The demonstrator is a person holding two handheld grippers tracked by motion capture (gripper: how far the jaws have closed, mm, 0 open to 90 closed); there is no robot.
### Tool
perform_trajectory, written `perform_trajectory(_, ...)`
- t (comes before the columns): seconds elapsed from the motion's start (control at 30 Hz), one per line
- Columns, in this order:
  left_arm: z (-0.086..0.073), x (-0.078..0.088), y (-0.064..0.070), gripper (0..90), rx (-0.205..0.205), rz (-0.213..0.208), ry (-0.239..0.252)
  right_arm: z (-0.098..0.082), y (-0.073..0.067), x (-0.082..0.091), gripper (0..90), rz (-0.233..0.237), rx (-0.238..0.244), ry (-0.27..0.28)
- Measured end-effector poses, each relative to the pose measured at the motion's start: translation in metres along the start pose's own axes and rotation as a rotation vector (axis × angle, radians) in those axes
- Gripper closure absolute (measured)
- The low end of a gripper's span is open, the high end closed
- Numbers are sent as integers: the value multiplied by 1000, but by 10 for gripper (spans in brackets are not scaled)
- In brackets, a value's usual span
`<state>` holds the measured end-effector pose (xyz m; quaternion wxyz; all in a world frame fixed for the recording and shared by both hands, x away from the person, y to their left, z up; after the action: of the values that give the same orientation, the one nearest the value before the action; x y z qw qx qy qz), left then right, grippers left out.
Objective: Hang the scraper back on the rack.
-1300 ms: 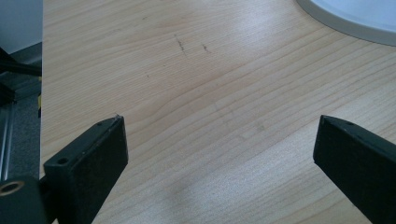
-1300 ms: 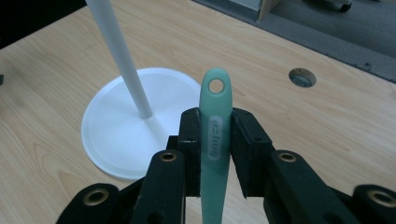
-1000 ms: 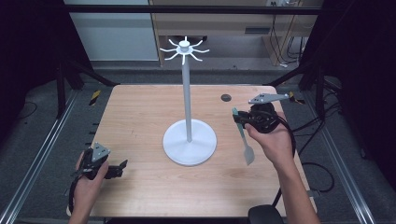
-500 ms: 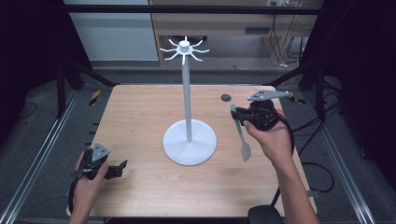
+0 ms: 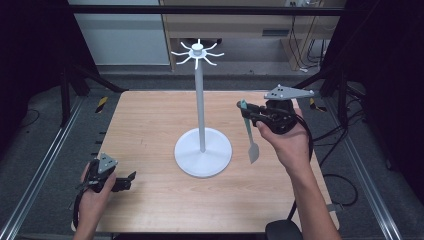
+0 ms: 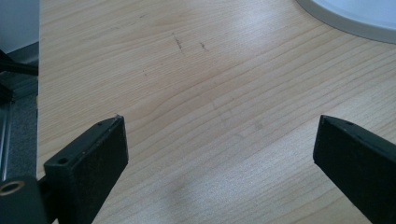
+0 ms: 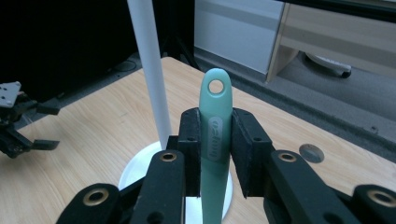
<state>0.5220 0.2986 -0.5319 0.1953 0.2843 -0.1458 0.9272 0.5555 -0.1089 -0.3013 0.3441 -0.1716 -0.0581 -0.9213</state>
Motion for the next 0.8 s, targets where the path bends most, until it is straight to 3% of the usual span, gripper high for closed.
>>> perform_trajectory(0.8,0,0,-1,29,0,1,-2,44,-20,1,747,13,50,81)
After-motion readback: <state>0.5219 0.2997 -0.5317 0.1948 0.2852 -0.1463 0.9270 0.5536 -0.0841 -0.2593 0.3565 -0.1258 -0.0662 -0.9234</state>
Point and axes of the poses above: each handheld gripper's, and its own axes: x roughly backward along the jaws, z roughly out of its top, y roughly to its right, the point moved 9 cm from there along -x, roughly forward along the jaws, and after that the axes turned 3 degrees about y, right-handed, at the moved point
